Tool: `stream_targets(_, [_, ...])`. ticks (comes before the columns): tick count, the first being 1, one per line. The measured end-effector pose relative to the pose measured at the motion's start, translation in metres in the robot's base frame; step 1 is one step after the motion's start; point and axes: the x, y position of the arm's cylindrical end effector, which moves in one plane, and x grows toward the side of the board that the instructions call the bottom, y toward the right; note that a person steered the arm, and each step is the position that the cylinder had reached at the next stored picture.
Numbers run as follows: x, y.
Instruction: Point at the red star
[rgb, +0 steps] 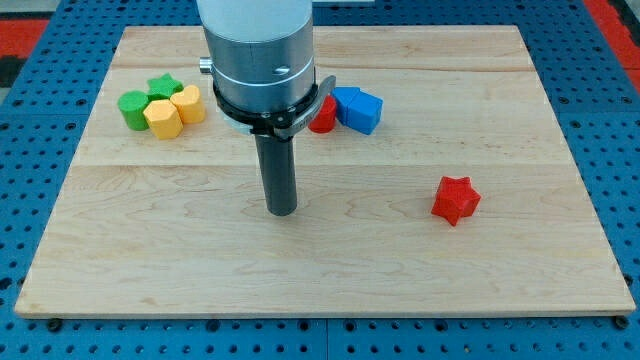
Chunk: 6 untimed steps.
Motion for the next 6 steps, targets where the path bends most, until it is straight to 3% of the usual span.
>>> stream_targets(1, [0.003, 0.000])
stream_targets(3, [0.055, 0.027])
stream_targets(5, [0.099, 0.166])
stream_targets(6, [0.085, 0.205])
